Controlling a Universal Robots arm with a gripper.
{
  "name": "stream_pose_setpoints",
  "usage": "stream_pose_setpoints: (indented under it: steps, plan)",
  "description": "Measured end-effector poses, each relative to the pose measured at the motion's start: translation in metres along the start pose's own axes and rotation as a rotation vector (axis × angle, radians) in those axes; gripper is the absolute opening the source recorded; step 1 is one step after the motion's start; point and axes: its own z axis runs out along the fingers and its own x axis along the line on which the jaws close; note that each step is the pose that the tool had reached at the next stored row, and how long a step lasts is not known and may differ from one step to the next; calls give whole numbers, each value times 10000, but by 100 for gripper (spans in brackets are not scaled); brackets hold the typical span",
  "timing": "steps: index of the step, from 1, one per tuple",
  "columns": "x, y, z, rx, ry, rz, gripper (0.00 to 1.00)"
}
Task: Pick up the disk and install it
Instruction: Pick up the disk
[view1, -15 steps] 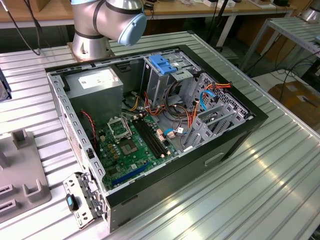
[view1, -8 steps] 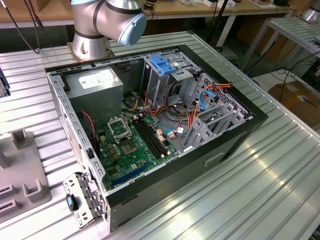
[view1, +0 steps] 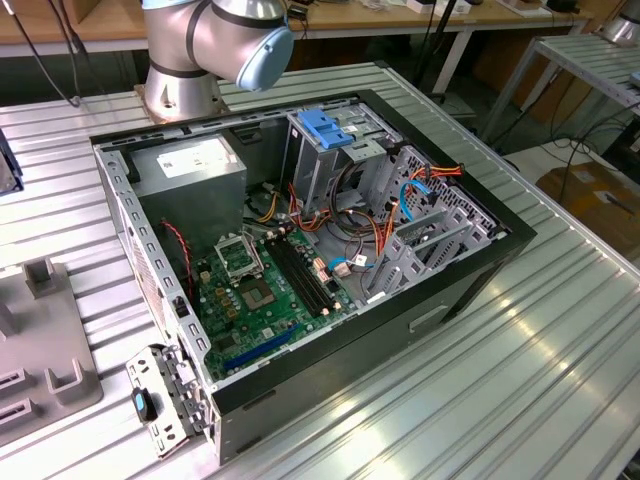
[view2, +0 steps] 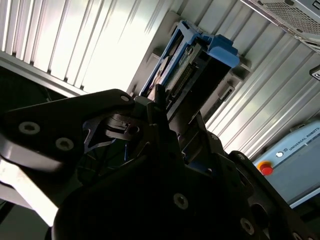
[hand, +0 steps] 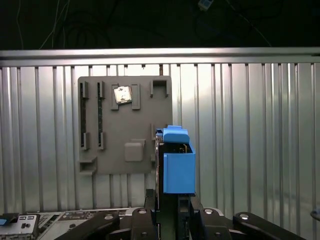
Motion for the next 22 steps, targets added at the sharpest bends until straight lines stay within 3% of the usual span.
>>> stream_pose_setpoints:
  steps: [5, 11, 17, 22]
  plan:
    - [-2, -72, 0, 0, 0, 0, 35]
    - [-6, -217, -1, 0, 1, 0, 35]
    - [-12, -414, -1, 0, 0, 0, 35]
    - [-16, -543, -2, 0, 0, 0, 35]
